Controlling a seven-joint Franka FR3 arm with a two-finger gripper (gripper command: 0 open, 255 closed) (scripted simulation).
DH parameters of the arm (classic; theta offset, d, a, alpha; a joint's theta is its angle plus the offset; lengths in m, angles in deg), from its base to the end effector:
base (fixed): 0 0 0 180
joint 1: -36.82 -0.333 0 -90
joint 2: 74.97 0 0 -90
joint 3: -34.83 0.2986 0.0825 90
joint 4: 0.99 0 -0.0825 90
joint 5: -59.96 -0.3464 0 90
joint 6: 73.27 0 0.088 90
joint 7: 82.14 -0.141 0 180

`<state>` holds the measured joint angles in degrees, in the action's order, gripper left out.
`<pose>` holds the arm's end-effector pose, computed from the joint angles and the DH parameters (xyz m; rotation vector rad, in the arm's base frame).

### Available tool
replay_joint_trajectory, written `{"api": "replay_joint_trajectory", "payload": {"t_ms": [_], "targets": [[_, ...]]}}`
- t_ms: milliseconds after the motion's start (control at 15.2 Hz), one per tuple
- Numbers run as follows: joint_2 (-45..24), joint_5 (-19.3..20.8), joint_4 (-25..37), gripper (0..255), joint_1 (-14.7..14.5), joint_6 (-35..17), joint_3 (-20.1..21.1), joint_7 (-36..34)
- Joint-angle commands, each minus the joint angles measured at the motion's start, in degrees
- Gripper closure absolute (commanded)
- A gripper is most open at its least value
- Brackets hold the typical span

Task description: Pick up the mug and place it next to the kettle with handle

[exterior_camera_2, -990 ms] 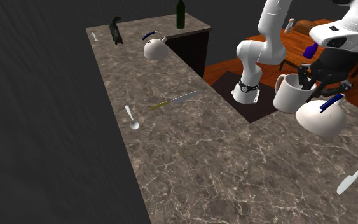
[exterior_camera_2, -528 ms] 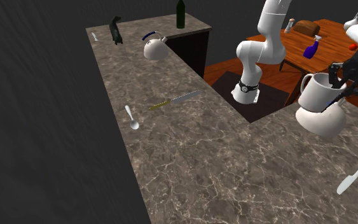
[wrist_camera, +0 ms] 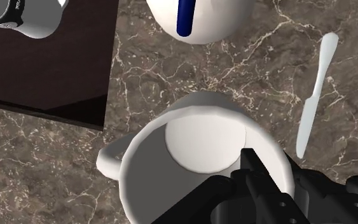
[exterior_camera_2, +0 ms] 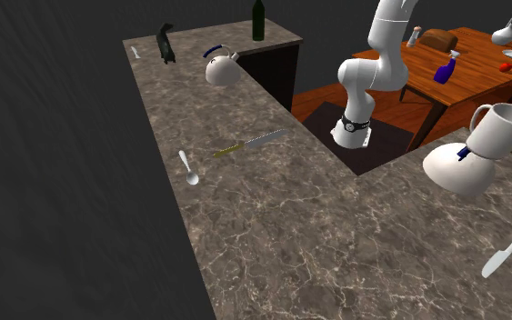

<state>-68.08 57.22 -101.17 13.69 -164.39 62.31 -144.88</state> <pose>0.2927 0.3837 0.5506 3.0760 -0.3370 -0.0339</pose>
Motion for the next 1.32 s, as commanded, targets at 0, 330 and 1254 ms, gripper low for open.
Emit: {"api": "replay_joint_trajectory", "payload": {"t_ms": [0, 330, 1254], "targets": [[-0.98, 0.11, 1.26, 255, -1.37, 0.3, 1.94, -3.47], [-0.92, -0.03, -1.87, 255, -1.82, -2.79, 2.5, -4.32], [-0.97, -0.14, -12.61, 255, -2.03, -13.58, 2.79, -4.28]]}}
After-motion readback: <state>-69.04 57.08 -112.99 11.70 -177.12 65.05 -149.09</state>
